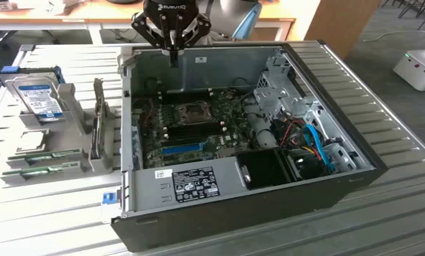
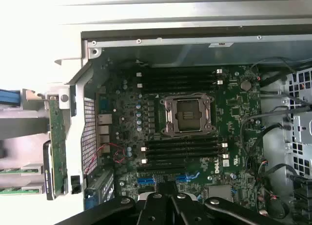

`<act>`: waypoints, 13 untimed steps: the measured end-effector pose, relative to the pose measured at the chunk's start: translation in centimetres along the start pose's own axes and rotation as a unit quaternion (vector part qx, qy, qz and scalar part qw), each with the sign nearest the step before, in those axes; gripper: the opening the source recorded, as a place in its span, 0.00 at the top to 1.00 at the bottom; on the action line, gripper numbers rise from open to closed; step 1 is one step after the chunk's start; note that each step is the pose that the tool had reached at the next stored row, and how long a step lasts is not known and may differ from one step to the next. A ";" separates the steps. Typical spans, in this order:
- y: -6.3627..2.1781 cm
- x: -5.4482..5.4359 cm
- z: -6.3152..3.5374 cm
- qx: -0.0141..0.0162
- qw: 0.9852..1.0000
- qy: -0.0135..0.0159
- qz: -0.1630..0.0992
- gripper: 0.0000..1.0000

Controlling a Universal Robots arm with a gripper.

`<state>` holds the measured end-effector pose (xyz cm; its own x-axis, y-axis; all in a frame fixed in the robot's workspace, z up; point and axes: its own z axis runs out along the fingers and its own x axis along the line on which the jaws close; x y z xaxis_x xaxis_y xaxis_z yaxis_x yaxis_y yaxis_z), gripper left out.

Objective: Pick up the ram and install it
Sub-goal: 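Reach for the ram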

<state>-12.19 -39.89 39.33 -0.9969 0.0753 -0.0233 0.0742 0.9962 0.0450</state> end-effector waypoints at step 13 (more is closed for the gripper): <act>0.00 0.0 0.00 0.000 1.000 0.000 0.000 0.89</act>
<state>-12.19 -39.89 39.33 -0.9969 0.0753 -0.0233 0.0742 0.9962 0.0450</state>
